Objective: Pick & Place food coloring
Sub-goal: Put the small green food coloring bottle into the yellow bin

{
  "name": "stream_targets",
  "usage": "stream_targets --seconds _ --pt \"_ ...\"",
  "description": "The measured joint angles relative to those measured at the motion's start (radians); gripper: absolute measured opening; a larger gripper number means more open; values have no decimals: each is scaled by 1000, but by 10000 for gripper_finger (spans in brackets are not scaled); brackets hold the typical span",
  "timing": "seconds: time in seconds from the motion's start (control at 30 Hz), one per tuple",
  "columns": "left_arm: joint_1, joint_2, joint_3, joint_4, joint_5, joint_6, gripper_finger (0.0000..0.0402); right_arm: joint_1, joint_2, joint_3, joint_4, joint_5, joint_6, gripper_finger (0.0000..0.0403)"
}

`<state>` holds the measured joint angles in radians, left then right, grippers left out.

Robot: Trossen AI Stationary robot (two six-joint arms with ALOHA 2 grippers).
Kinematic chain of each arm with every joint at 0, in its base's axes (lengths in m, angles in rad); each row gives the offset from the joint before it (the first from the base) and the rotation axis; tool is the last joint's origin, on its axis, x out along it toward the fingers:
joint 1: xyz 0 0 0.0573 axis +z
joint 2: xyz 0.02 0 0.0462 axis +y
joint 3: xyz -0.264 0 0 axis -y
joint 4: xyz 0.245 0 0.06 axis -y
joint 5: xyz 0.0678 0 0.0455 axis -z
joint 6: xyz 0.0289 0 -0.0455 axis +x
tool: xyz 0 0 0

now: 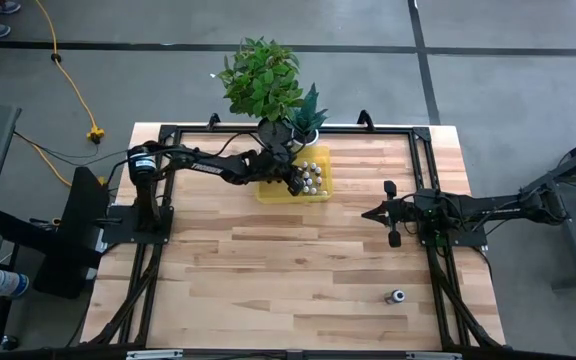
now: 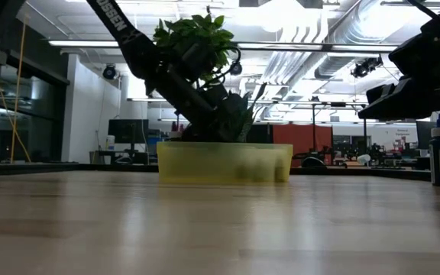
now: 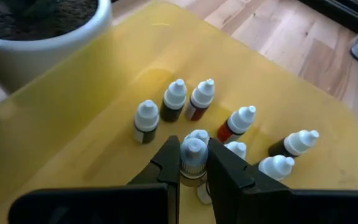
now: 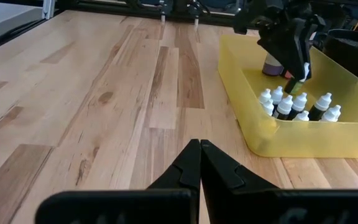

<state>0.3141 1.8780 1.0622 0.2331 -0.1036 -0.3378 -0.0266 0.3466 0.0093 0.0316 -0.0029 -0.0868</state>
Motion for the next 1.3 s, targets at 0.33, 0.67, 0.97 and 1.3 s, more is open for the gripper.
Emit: stream_targets --seconds 0.33,0.67,0.97,1.3 --pt "0 6 0 -12 -7 0 44 0 0 0 0 0 0 0" --pt "0 30 2 -11 -37 32 50 0 0 0 -1 0 0 0" --pt "-8 30 2 -21 -26 137 51 0 0 0 -1 0 0 0" --pt "-7 30 2 -18 -9 154 51 0 0 0 -1 0 0 0"
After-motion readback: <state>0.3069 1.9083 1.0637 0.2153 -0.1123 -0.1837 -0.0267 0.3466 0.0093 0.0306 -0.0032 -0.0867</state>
